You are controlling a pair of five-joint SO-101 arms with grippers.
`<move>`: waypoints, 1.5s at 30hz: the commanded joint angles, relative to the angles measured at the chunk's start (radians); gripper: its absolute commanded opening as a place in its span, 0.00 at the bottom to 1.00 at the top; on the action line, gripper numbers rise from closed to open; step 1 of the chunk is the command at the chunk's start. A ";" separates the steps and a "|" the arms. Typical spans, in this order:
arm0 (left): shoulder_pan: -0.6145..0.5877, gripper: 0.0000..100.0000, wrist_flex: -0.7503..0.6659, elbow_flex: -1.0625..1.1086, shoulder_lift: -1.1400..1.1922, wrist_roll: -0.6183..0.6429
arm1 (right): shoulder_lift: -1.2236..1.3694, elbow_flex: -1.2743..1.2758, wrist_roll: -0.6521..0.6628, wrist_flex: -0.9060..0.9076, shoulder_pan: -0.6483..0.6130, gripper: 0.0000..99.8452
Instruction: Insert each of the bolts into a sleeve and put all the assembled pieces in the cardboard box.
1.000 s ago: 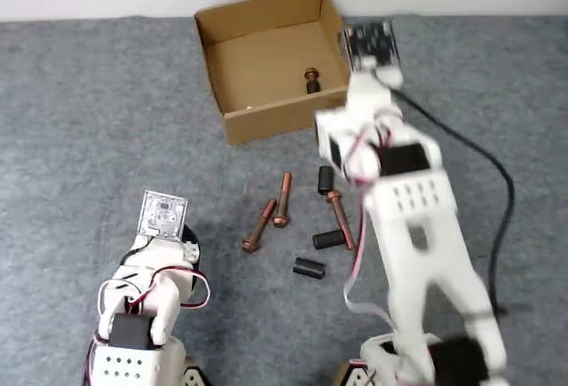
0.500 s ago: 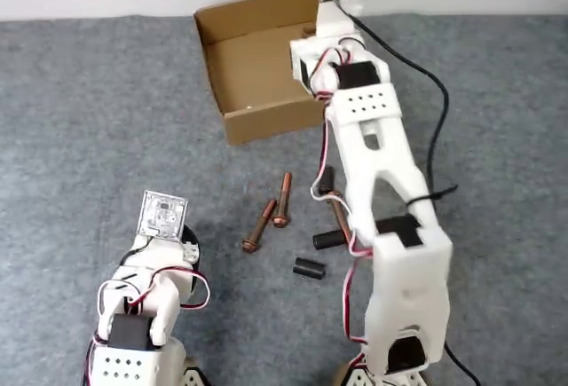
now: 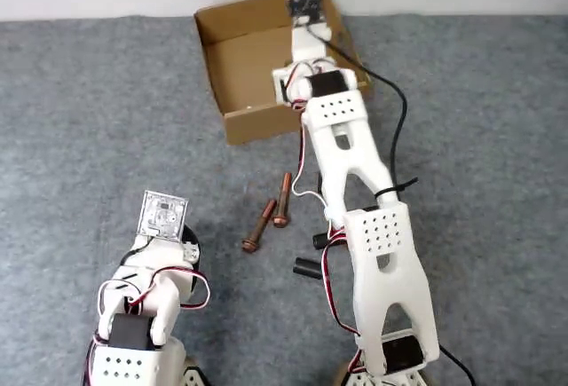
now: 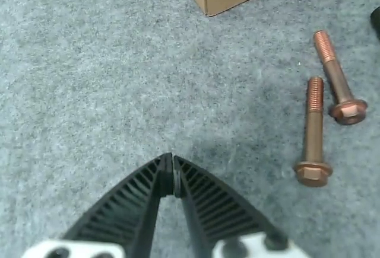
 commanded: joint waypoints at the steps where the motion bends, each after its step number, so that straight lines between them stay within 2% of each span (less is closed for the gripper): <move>1: -0.003 0.00 -0.020 -0.005 0.009 -0.005 | 0.001 -0.120 0.000 0.050 -0.002 0.13; 3: -0.003 0.00 -0.020 -0.005 0.009 -0.005 | 0.008 -0.158 -0.002 0.076 -0.007 0.16; 9: -0.003 0.00 -0.021 -0.005 0.009 -0.005 | 0.005 -0.267 -0.002 0.166 -0.019 0.10; 13: -0.005 0.00 -0.021 -0.005 0.009 -0.005 | 0.005 -0.408 -0.006 0.298 -0.041 0.01; 17: -0.005 0.00 -0.021 -0.005 0.009 -0.005 | 0.005 -0.563 -0.006 0.464 -0.074 0.02; 25: -0.005 0.00 -0.020 -0.005 0.009 -0.005 | -0.067 -0.562 -0.008 0.739 -0.084 0.01; 30: -0.005 0.00 -0.020 -0.005 0.009 -0.005 | -0.110 -0.548 -0.038 0.745 -0.068 0.01; 33: -0.006 0.00 -0.020 -0.005 0.009 -0.005 | -0.157 -0.423 -0.037 0.745 -0.070 0.01; 40: -0.006 0.00 -0.020 -0.005 0.009 -0.005 | -0.364 0.078 -0.043 0.739 -0.050 0.01; 45: -0.006 0.00 -0.020 -0.005 0.009 -0.005 | -0.372 0.198 -0.043 0.719 -0.030 0.02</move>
